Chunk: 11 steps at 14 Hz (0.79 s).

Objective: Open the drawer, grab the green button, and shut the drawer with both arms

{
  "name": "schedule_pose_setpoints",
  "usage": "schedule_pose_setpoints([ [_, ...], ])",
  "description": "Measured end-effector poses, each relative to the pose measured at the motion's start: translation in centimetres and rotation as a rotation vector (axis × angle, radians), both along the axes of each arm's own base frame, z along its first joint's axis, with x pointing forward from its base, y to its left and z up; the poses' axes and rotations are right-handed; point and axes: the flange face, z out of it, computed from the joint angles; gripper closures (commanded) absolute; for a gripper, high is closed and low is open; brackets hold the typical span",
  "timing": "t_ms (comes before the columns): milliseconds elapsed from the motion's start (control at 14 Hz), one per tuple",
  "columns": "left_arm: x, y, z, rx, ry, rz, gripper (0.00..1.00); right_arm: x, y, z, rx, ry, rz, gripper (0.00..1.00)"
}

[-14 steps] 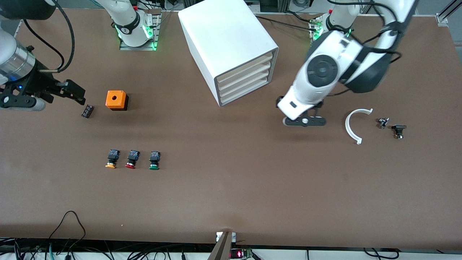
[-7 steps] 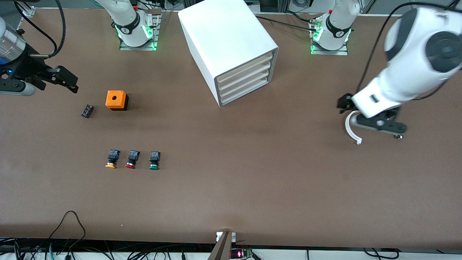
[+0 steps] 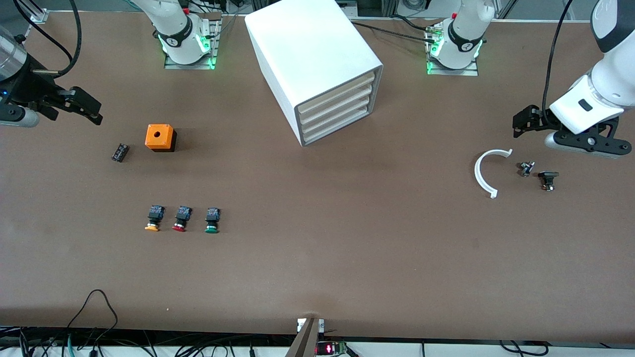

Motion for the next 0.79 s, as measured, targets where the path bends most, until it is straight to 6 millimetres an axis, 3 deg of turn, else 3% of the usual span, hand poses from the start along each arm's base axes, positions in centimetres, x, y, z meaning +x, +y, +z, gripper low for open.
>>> schedule_pose_setpoints([
  [786,-0.7,-1.8,1.0,0.005,0.006,0.113,0.00,1.1,-0.3,-0.2,0.005,-0.009,-0.006,0.01],
])
